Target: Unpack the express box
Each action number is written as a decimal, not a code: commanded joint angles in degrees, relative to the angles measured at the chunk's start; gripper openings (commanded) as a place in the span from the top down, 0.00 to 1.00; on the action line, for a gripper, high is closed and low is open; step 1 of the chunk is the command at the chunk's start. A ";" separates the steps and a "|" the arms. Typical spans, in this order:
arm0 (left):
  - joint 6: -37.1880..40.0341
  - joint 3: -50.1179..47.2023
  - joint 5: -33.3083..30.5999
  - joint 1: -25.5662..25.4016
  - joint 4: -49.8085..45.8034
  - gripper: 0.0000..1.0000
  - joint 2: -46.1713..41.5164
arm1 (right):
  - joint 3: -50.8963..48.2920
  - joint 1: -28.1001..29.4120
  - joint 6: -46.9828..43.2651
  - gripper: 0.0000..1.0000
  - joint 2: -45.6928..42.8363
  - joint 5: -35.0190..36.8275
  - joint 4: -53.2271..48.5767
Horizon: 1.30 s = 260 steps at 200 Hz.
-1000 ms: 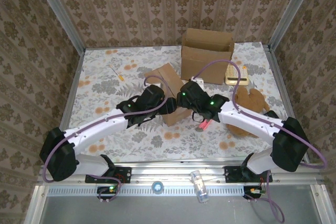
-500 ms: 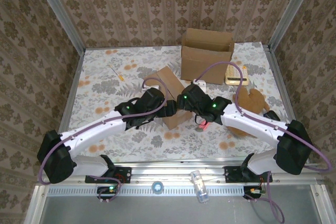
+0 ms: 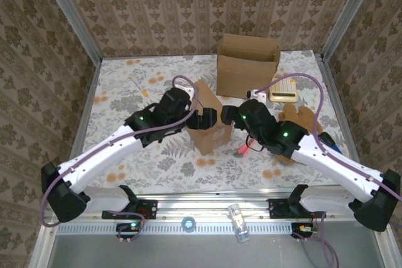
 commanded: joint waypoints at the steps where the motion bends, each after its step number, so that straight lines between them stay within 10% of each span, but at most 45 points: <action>1: 3.85 1.55 2.15 3.22 -5.40 0.00 -2.60 | -1.44 -1.91 4.63 0.03 -0.82 2.56 -8.57; 85: 8.33 -1.18 5.64 11.53 -11.38 0.00 -8.37 | -9.56 -10.80 11.23 0.13 5.85 -11.35 -10.25; 260: 10.35 -1.35 9.43 13.06 -11.98 0.00 -5.92 | -11.29 -11.03 13.66 0.33 30.12 -17.35 0.45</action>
